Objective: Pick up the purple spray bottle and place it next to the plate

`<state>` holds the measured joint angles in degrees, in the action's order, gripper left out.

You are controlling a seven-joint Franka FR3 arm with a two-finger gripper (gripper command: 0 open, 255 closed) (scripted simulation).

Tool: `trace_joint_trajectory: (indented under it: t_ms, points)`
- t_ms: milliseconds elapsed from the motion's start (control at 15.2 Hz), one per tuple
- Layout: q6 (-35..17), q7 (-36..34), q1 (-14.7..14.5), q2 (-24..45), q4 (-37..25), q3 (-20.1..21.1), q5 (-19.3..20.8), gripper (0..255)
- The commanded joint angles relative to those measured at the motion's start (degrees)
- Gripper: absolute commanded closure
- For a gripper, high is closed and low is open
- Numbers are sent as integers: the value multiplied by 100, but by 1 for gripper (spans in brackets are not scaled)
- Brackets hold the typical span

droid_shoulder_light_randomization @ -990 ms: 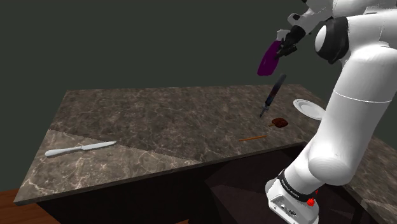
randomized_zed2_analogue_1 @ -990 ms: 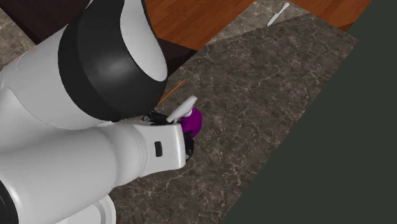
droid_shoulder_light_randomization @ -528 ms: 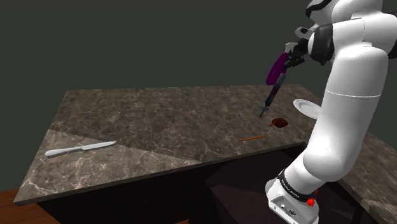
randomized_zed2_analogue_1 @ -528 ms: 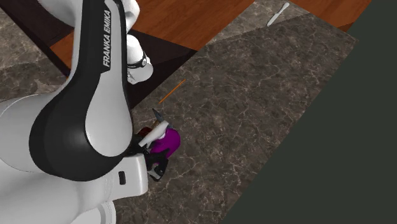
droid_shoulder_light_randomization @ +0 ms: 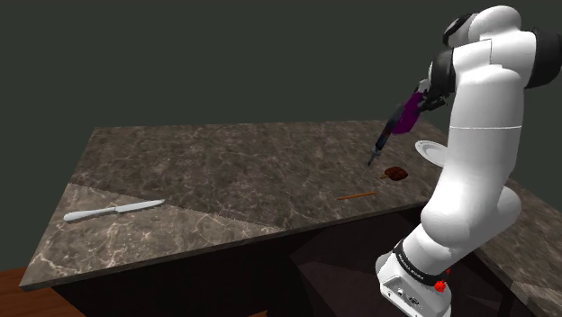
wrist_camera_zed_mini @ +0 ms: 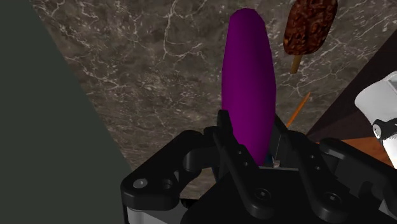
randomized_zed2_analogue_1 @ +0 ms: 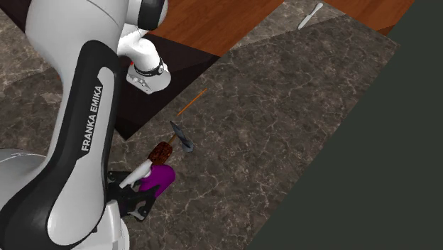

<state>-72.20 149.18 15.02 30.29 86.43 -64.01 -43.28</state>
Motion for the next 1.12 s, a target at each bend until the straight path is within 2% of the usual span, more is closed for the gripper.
trace_joint_trajectory:
  t_ms: [0, 330, 1056]
  points:
    - [71, 277, 433, 284, -202, 124, -90, 255]
    - [162, 779, 1296, 876, -659, 380, -261, 255]
    - [-424, 1084, 1198, 1143, -124, 497, -410, 255]
